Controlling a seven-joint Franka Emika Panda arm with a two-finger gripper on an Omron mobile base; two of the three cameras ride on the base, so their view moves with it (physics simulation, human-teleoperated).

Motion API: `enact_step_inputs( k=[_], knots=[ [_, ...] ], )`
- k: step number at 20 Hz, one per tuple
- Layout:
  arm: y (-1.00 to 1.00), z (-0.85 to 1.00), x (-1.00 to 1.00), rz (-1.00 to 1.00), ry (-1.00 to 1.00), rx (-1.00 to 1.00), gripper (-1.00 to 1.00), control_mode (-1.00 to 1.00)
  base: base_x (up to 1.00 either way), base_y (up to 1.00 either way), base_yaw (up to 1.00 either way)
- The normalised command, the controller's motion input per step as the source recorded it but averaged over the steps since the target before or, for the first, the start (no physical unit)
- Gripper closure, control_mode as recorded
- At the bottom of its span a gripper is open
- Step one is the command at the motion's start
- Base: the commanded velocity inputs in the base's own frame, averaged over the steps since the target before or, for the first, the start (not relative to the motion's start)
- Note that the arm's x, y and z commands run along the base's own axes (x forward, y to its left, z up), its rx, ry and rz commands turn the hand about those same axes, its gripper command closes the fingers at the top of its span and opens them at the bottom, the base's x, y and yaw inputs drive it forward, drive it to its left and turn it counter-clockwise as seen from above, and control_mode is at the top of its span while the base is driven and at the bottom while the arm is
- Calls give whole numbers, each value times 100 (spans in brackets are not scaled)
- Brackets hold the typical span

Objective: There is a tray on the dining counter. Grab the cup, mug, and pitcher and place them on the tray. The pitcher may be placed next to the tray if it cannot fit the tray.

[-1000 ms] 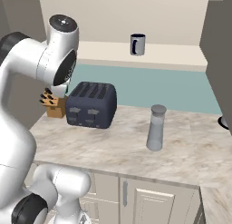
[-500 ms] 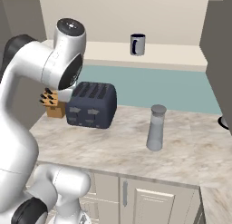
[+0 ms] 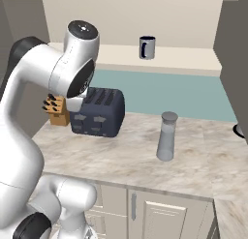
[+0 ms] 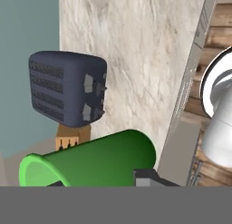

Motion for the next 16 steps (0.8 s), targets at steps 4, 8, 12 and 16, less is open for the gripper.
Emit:
enact_step_inputs(
  k=[4,8,12,16],
  knots=[
    [-5,0,0,0,3,0,100,-100,0,0,0],
    [0,0,0,0,0,0,100,100,-15,-12,0],
    [0,0,0,0,0,0,100,100,-67,-33,-6],
    [0,0,0,0,0,0,100,100,-87,-30,-19]
  ],
)
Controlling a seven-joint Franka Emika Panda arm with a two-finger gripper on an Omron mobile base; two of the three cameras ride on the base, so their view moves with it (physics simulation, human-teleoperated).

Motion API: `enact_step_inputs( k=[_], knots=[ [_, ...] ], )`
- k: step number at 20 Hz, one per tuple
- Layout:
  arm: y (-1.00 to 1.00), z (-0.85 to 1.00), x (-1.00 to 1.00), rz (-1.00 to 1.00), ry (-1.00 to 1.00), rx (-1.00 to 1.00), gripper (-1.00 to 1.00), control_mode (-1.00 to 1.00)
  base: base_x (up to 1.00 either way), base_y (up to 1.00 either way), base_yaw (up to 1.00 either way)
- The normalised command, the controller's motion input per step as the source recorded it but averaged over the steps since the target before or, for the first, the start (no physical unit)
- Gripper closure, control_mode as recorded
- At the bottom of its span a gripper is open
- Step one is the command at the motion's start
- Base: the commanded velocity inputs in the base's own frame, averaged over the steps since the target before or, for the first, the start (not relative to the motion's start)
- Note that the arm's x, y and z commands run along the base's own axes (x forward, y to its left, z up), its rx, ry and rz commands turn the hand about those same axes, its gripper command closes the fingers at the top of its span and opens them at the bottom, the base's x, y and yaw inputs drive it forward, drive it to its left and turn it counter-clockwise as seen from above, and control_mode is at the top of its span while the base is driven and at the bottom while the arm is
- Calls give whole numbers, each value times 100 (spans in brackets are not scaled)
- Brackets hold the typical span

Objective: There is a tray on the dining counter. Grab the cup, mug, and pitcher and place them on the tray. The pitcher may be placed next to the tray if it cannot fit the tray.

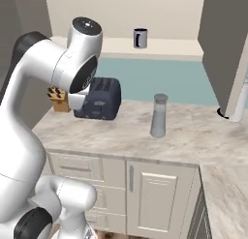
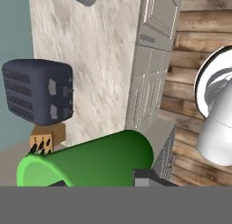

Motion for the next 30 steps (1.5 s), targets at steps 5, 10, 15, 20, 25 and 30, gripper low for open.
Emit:
enact_step_inputs(
  k=[5,10,15,20,25,30],
  knots=[
    [0,0,0,0,0,0,100,100,-72,-3,-35],
    [0,0,0,0,0,0,100,100,-47,0,-37],
    [0,0,0,0,0,0,100,100,-45,0,-25],
    [0,0,0,0,0,0,100,100,-59,0,-20],
    [0,0,0,0,0,0,100,100,-78,0,-40],
    [0,0,0,0,0,0,100,100,-82,0,-57]
  ],
)
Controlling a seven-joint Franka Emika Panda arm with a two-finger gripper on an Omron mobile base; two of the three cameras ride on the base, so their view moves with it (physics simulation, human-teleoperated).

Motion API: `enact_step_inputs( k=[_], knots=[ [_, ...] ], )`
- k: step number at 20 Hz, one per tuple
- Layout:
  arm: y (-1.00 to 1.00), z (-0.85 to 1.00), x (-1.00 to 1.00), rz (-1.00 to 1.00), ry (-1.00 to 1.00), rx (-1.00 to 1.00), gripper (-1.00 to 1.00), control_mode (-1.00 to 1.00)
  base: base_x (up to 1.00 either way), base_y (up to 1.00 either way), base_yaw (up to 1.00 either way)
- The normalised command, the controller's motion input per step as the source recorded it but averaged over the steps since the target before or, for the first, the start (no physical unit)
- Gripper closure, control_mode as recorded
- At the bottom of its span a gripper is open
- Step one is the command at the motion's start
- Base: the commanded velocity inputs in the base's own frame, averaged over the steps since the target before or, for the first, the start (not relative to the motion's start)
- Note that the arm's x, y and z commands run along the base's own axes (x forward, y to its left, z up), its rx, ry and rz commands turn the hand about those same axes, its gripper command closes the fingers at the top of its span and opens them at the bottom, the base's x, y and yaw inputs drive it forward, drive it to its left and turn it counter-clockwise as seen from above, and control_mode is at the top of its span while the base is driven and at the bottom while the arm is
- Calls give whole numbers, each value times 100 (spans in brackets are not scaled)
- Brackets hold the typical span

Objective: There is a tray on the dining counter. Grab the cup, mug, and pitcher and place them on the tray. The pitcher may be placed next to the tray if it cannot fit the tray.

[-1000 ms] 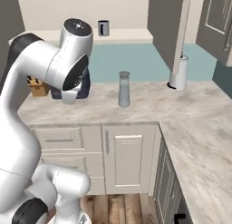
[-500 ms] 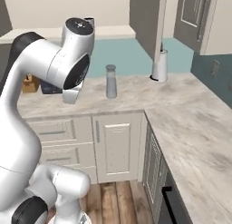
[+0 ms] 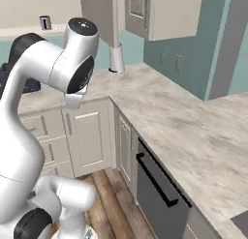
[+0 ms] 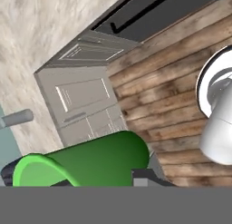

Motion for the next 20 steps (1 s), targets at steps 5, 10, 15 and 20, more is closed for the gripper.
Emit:
enact_step_inputs(
  k=[5,10,15,20],
  knots=[
    [0,0,0,0,0,0,100,100,-85,0,-73],
    [0,0,0,0,0,0,100,100,-83,3,-88],
    [0,0,0,0,0,0,100,100,-79,7,-95],
    [0,0,0,0,0,0,100,100,-57,1,-85]
  ],
)
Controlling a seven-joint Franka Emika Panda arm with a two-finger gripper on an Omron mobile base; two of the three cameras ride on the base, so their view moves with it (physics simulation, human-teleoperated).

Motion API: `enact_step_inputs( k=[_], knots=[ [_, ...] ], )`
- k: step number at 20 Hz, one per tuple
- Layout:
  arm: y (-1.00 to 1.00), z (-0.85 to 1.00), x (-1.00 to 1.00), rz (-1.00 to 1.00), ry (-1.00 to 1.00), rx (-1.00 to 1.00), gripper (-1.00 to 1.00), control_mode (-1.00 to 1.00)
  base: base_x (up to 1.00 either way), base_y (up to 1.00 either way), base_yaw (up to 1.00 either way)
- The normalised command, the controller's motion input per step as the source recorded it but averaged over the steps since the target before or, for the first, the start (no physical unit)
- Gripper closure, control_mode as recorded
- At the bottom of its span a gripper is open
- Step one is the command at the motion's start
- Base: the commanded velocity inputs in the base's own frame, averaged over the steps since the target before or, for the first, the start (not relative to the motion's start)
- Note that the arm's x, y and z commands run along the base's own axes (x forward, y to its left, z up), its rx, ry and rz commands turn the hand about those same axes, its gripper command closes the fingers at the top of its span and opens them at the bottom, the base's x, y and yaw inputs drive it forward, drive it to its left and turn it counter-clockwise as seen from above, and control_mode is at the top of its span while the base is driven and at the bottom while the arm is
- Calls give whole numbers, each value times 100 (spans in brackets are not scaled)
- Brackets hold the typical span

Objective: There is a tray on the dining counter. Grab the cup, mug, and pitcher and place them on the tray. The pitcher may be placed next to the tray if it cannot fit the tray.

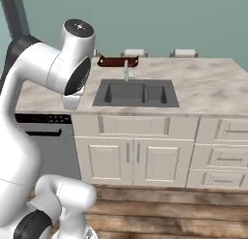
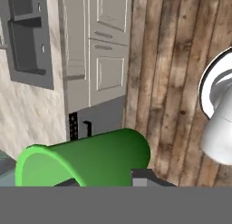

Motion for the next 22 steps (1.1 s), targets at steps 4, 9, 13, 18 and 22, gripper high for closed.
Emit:
enact_step_inputs(
  k=[4,9,13,18,22],
  knots=[
    [0,0,0,0,0,0,100,100,-28,-9,-69],
    [0,0,0,0,0,0,100,100,0,-73,-27],
    [0,0,0,0,0,0,100,100,21,-100,0],
    [0,0,0,0,0,0,100,100,39,-100,3],
    [0,0,0,0,0,0,100,100,65,-84,9]
  ],
)
